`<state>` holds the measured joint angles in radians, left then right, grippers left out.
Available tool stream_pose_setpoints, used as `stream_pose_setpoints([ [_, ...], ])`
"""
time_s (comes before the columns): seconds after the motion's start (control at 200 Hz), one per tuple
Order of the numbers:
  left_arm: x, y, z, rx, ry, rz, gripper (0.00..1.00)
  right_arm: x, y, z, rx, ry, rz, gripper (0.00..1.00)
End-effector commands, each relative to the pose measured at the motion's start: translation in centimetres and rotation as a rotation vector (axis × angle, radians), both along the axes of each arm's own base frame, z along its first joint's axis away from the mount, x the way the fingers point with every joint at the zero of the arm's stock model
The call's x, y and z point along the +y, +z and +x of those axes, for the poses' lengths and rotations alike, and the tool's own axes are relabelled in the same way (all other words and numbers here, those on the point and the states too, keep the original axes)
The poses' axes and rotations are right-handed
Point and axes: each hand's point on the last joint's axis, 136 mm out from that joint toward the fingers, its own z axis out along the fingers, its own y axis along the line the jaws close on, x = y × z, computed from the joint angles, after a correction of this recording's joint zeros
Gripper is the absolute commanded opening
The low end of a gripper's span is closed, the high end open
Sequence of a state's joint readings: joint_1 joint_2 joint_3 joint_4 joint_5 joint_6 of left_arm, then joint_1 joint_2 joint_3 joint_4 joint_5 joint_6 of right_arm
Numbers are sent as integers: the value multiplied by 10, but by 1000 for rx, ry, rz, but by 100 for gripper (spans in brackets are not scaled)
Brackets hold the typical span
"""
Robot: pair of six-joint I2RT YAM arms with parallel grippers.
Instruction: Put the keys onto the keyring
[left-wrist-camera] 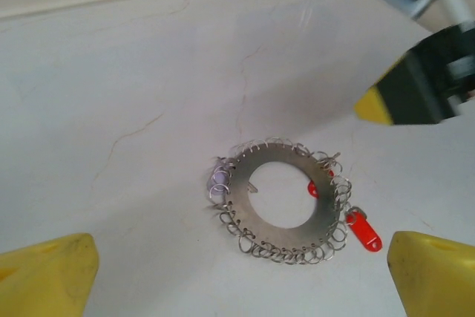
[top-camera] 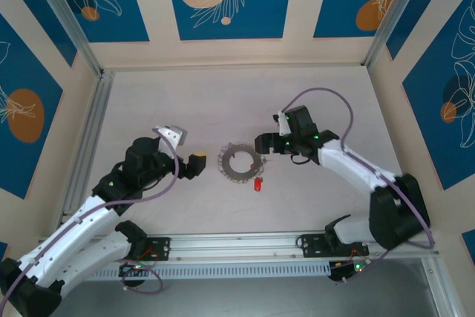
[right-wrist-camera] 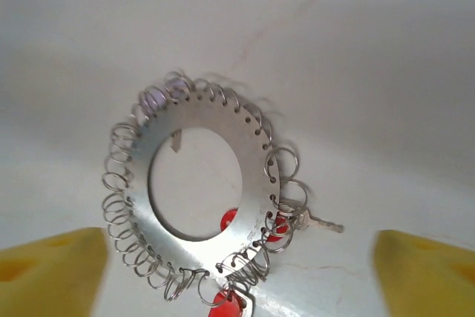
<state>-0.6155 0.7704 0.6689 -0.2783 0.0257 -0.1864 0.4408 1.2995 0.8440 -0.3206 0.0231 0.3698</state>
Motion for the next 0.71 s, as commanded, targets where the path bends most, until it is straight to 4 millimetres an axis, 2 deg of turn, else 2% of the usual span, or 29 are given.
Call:
stream_pose_setpoints([
  [0.0,9,-7,18,31,88,33,100,-27,39,12,-237,-86,-60,99],
  [0.12,35,-18,47,17,253,80,100,-58,66,14,-439,-176,-70,99],
  [0.165,54,-24,58,18,372,95,100,-71,73,14,-515,-218,-55,99],
  [0.24,91,-30,71,0,578,113,100,-105,77,15,-610,-351,-60,99],
  [0.355,124,-38,90,-30,707,154,100,-150,57,22,-606,-509,-73,99],
  [0.445,142,-39,101,-63,783,218,100,-150,43,30,-631,-404,-115,99],
  [0.53,153,-41,110,-84,815,228,100,-162,35,36,-691,-403,-132,99],
  [0.635,166,-61,123,-88,818,290,100,-181,14,42,-661,-464,-99,99],
  [0.7,179,-77,130,-52,855,332,100,-179,9,49,-658,-453,-57,99],
])
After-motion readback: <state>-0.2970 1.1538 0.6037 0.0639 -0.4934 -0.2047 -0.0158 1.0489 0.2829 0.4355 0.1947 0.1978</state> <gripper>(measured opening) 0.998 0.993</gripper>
